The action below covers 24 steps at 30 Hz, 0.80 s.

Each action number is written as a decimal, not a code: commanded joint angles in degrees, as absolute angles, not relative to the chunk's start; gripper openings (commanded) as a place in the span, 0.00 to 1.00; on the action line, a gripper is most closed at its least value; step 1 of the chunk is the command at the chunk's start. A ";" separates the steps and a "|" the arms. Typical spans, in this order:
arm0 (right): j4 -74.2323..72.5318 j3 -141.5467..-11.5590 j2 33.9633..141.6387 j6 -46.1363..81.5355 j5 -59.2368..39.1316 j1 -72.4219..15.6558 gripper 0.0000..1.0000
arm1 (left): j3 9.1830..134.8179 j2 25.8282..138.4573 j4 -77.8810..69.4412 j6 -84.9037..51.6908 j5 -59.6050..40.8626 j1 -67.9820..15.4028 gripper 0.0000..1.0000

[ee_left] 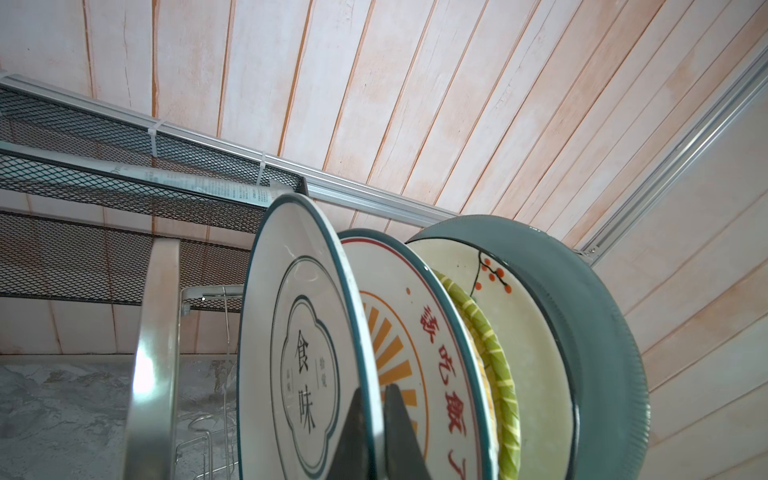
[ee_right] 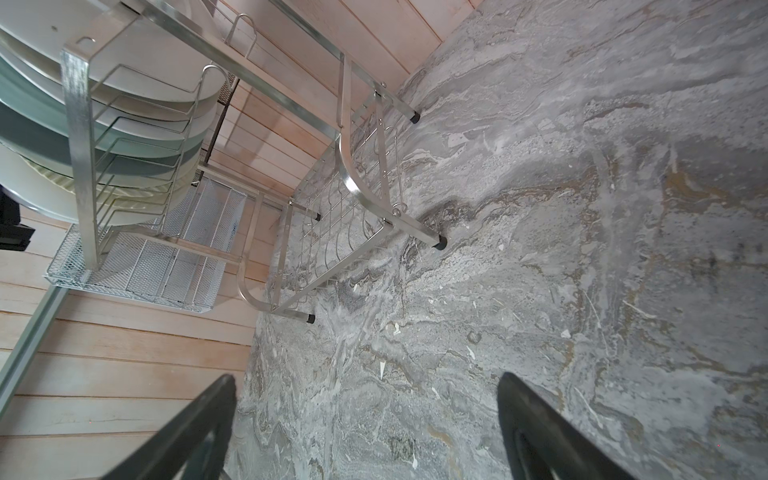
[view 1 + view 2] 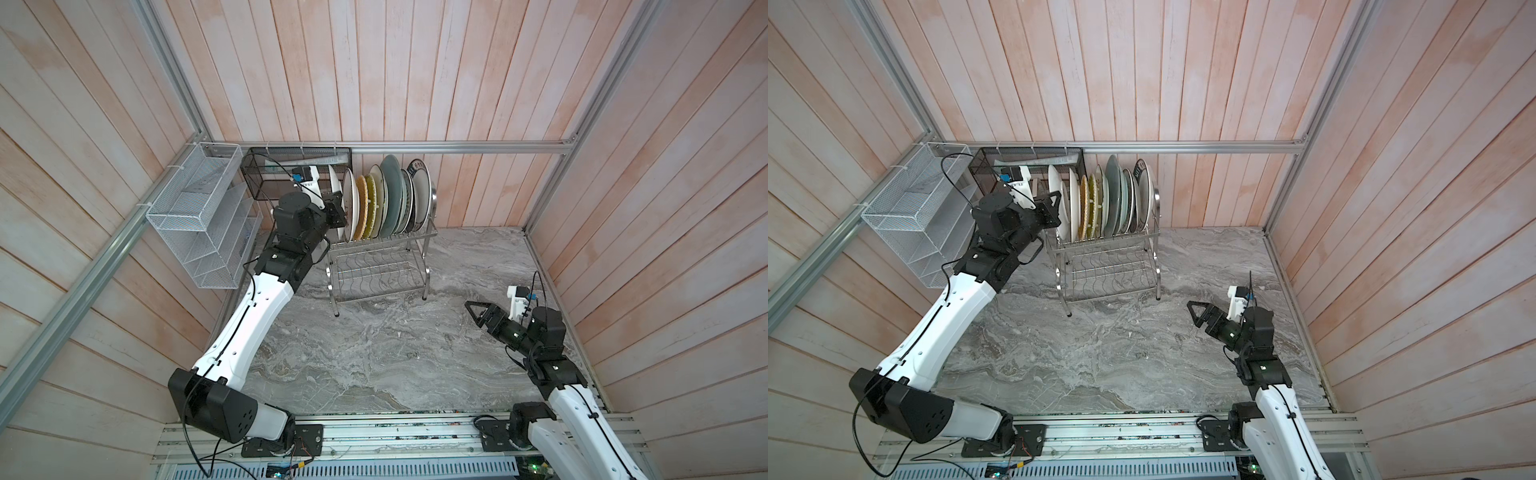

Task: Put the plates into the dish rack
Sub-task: 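Lower the green-rimmed plate into the rack before the sunburst plate with the left gripper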

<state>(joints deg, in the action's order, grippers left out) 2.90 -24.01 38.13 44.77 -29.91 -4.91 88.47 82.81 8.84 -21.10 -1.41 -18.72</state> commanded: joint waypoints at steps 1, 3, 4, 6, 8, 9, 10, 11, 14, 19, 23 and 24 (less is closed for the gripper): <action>1.45 -23.07 37.66 45.24 -30.51 -5.31 0.98 | 90.95 83.05 9.98 -17.55 -0.22 -19.54 0.00; 1.03 -22.80 37.78 45.50 -30.81 -5.27 0.98 | 90.61 83.10 10.08 -17.12 -0.03 -19.90 0.00; 0.97 -22.79 37.79 45.58 -30.87 -5.27 0.98 | 90.07 82.99 9.65 -17.23 -0.26 -19.90 0.00; 1.01 -22.80 37.72 45.51 -30.86 -5.30 0.98 | 89.48 82.99 9.55 -16.51 -0.13 -20.50 0.00; 1.19 -22.78 37.64 45.44 -30.86 -5.30 0.98 | 89.09 82.92 9.54 -15.88 0.69 -21.10 0.00; 1.30 -22.89 37.62 45.41 -30.86 -5.27 0.98 | 88.59 82.67 9.13 -15.98 0.74 -21.33 0.00; 1.46 -22.86 37.56 45.41 -30.92 -5.30 0.98 | 88.11 82.49 8.65 -16.23 0.58 -21.36 0.00; 1.58 -22.86 37.53 45.44 -30.87 -5.39 0.98 | 87.44 82.22 8.06 -16.51 0.36 -21.44 0.01; 1.67 -22.80 37.40 45.39 -30.86 -5.27 0.98 | 86.93 82.00 7.91 -15.79 0.55 -22.27 0.08; 1.58 -22.51 37.35 45.63 -31.01 -5.35 0.98 | 86.94 81.93 8.13 -12.23 2.72 -24.29 0.09; 1.57 -22.42 37.35 45.65 -31.12 -5.34 0.98 | 85.97 81.27 7.82 -12.47 2.90 -24.34 0.16; 1.62 -22.58 37.33 45.70 -31.19 -5.30 0.98 | 85.89 81.17 7.82 -12.60 2.90 -24.33 0.18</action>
